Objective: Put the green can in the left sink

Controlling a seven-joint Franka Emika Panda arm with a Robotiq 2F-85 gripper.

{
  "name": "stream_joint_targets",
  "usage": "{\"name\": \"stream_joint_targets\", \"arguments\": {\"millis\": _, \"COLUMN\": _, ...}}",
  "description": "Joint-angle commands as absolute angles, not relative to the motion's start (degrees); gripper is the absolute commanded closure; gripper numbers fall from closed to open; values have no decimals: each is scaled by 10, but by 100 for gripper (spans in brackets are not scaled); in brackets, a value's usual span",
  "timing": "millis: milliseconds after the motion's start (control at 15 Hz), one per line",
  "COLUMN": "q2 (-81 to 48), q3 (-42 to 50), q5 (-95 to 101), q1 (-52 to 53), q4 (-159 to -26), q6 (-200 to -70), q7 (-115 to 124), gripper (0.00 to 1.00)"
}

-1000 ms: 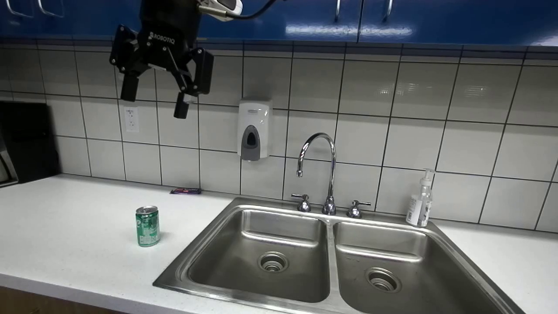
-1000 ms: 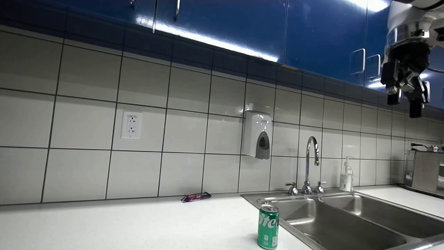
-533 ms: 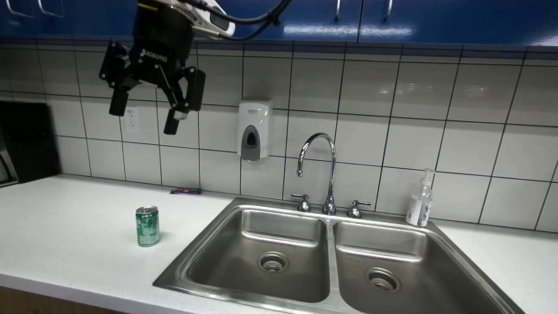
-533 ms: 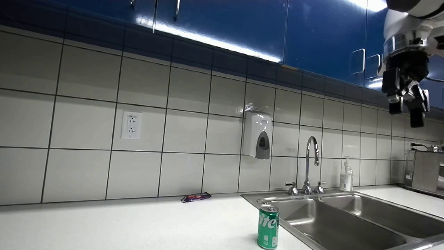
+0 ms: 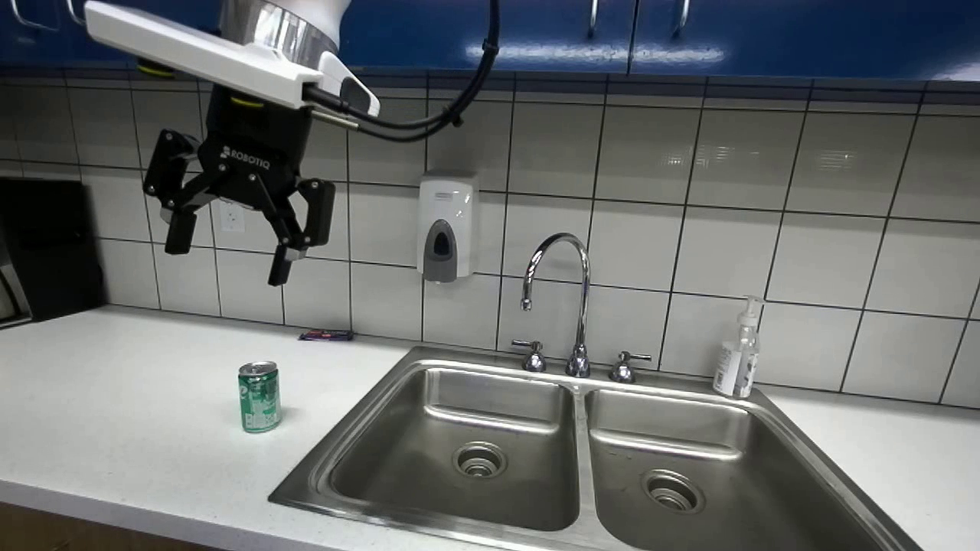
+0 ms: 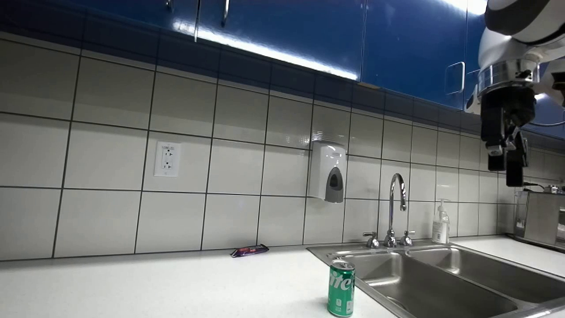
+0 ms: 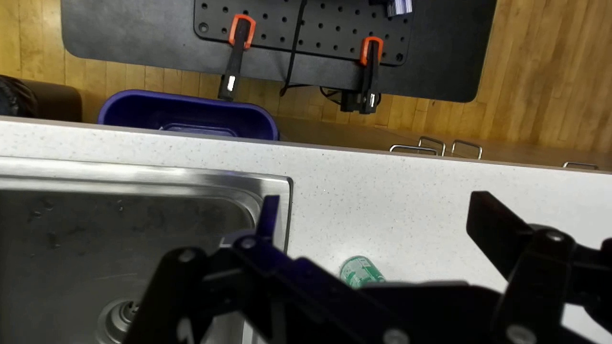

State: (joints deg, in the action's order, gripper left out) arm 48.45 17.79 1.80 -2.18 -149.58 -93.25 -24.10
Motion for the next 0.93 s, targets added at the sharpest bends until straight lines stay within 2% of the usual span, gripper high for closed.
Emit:
{"name": "stream_joint_targets", "arguments": {"millis": 0, "q2": 517, "q3": 163, "q5": 2, "q1": -13, "q4": -1555, "q6": -1008, "q7": -255, "gripper": 0}}
{"name": "stream_joint_targets", "arguments": {"millis": 400, "q2": 494, "q3": 132, "q5": -16, "q1": 19, "q4": -1618, "q6": -1141, "q7": -246, "gripper": 0}}
{"name": "stream_joint_targets", "arguments": {"millis": 867, "q2": 350, "q3": 110, "q5": -20, "q1": 69, "q4": -1593, "q6": -1299, "q7": -247, "gripper": 0}}
